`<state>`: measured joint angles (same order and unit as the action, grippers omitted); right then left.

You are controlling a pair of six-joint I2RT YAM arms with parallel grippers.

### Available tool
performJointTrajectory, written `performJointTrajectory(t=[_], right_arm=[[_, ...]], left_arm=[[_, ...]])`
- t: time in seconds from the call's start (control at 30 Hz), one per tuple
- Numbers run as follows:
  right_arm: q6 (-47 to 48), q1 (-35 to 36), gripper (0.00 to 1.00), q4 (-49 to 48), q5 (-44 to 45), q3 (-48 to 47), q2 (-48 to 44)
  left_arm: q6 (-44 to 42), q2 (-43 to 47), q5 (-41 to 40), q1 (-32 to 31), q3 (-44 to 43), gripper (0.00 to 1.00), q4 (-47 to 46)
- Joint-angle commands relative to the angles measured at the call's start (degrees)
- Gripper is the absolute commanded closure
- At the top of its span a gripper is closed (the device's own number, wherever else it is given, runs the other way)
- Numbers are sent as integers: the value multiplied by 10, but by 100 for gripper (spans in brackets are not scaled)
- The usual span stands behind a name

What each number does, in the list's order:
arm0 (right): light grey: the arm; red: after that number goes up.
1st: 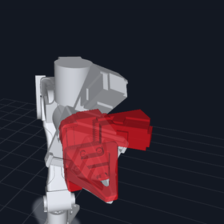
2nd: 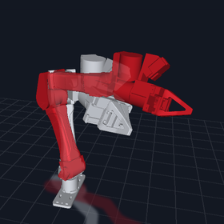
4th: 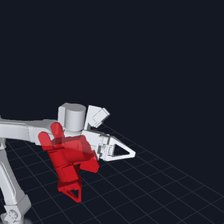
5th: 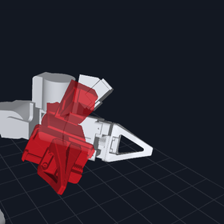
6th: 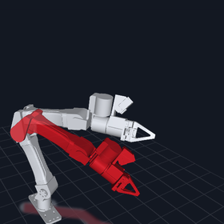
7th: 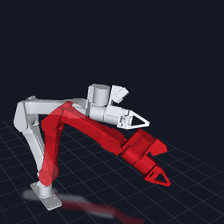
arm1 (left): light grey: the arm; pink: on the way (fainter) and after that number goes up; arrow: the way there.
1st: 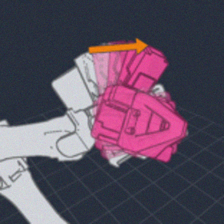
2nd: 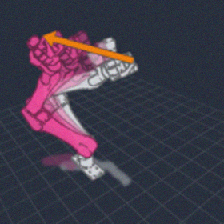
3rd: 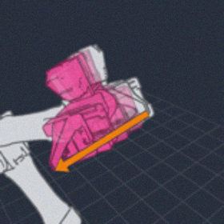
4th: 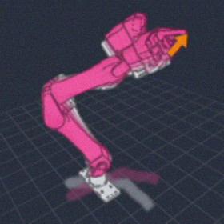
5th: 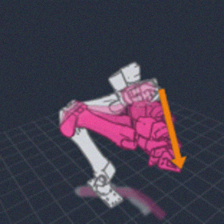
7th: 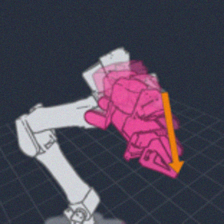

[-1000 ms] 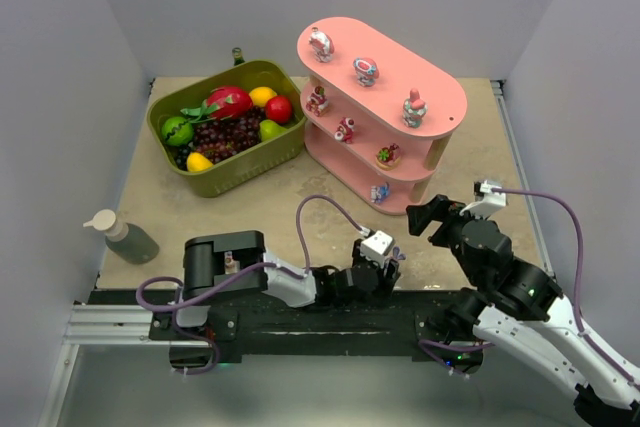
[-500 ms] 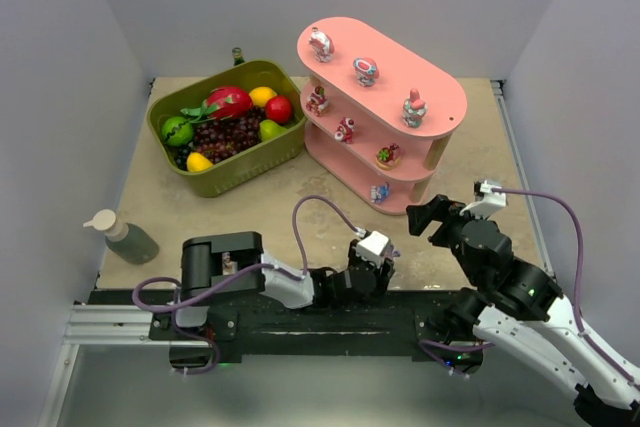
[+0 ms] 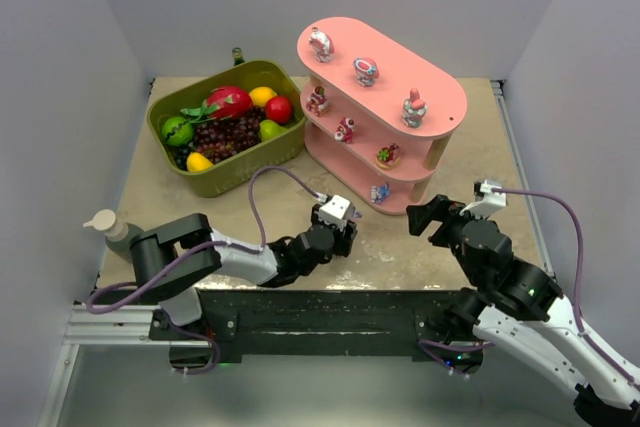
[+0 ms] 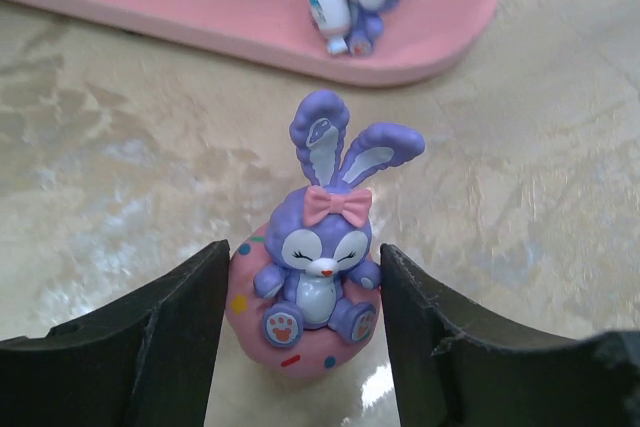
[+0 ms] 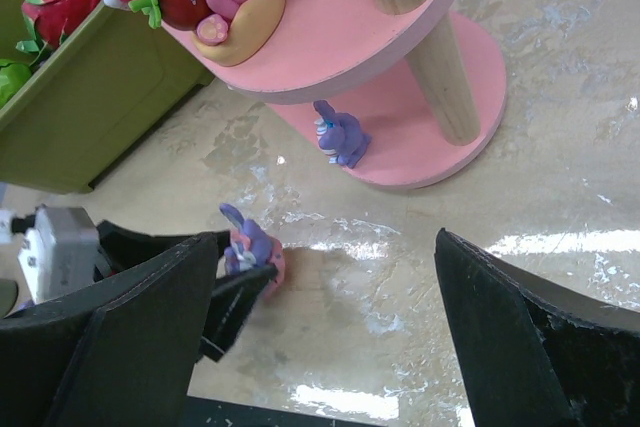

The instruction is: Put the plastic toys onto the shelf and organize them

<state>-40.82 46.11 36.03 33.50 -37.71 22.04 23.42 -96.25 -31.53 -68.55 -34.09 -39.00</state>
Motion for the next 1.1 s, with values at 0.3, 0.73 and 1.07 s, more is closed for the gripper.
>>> performJointTrajectory(t=[0.3, 0.73, 1.07], right_arm=[[2, -1, 8, -16, 7, -9, -32], [16, -1, 8, -31, -1, -5, -39], [19, -1, 8, -32, 3, -6, -31]], left_arm=[[-139, -22, 216, 156, -50, 100, -152], [-137, -110, 366, 253, -88, 100, -244], [-106, -148, 420, 285, -130, 99, -249]])
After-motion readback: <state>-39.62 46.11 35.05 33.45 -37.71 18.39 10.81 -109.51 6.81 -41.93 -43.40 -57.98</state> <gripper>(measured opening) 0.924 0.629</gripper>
